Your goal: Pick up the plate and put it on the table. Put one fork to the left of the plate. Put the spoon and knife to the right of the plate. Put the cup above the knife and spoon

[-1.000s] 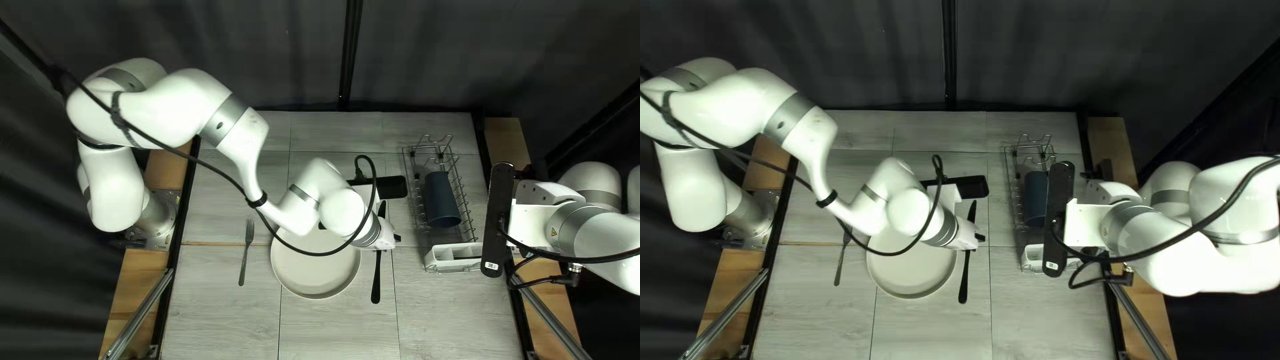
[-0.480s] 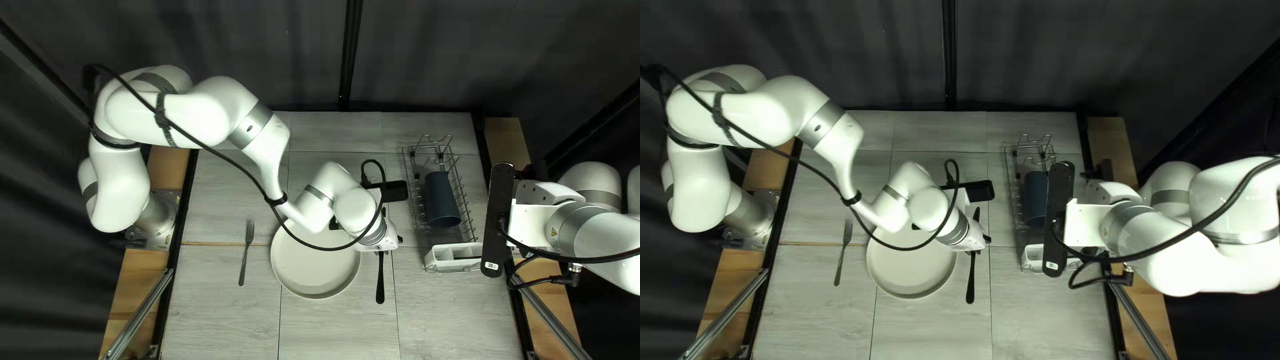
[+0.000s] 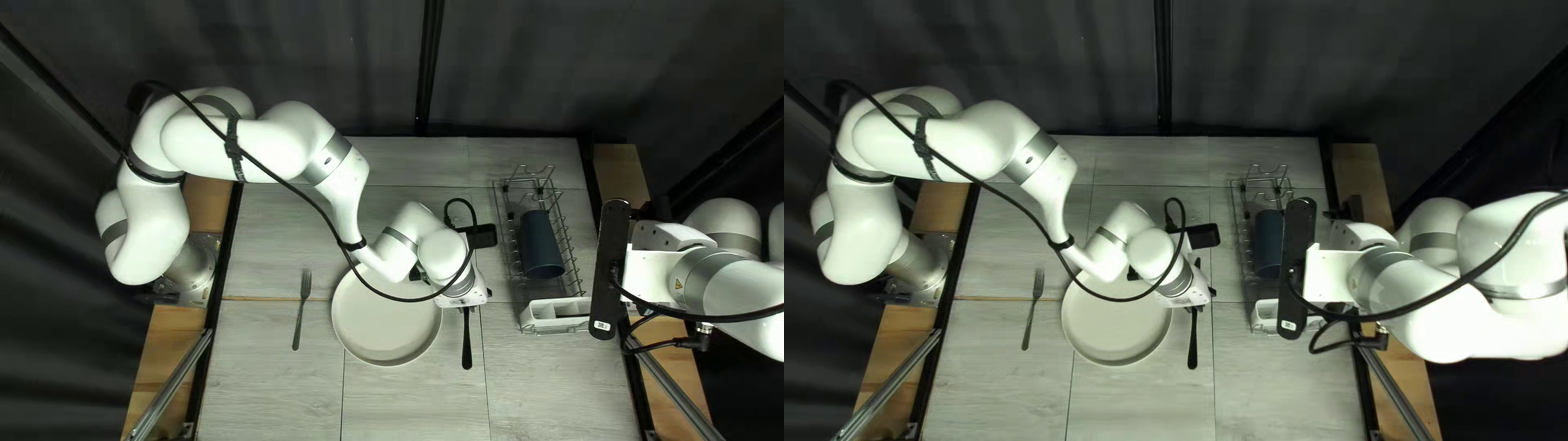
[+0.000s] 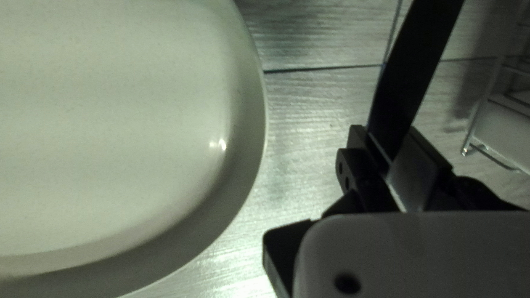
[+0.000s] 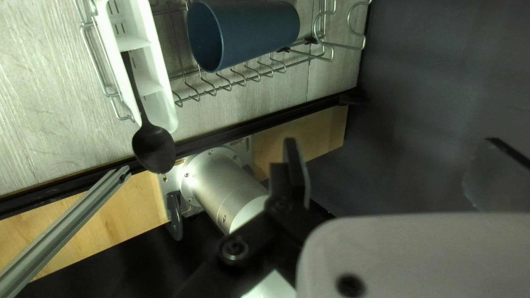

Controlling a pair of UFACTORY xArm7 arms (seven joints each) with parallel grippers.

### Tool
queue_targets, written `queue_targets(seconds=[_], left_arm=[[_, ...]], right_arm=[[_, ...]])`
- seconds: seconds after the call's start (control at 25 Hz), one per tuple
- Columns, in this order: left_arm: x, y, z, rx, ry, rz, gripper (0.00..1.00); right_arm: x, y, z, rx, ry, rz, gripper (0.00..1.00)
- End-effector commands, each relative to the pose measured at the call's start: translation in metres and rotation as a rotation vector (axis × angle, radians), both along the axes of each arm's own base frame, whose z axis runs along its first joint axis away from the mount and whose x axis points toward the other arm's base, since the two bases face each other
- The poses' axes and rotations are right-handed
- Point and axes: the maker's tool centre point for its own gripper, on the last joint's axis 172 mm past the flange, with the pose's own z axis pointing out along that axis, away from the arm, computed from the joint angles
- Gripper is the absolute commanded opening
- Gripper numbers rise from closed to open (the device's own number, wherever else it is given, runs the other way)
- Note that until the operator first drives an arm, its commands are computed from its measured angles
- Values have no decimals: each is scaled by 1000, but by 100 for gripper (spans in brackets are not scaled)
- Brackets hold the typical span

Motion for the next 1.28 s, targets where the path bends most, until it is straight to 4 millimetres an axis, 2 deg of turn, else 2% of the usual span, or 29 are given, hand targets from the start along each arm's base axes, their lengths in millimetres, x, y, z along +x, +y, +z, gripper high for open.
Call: queue_targets(seconds=[0.04,0.32,0.36,0.4,0.44,0.6,0.72,0.92,1.12,1.16,1.2,1.24,1.28], left_arm=[[-1,2,-8,-10,16,3,0],[-2,-1,-20,-31,22,-13,1],[-3,-2,-19,-35,17,-18,41],[-3,-2,-19,-37,14,-20,94],[-3,-1,-18,-39,11,-23,100],[-5,1,-8,-33,4,-17,100],[-11,6,8,-17,-11,-4,100],[-28,13,55,23,-85,-7,100],[-56,20,119,87,-133,-20,100],[-64,19,144,110,-150,-33,100],[-67,18,154,122,-160,-43,100],[-71,9,178,157,-189,-59,100],[-71,8,182,166,-197,-62,100]], right_arm=[[0,0,0,0,0,0,100],[0,0,0,0,0,0,100],[0,0,0,0,0,0,100],[0,0,0,0,0,0,100],[0,0,0,0,0,0,100],[0,0,0,0,0,0,100],[0,0,0,0,0,0,100],[0,0,0,0,0,0,100],[0,0,0,0,0,0,100],[0,0,0,0,0,0,100],[0,0,0,0,0,0,100],[0,0,0,0,0,0,100],[0,0,0,0,0,0,100]])
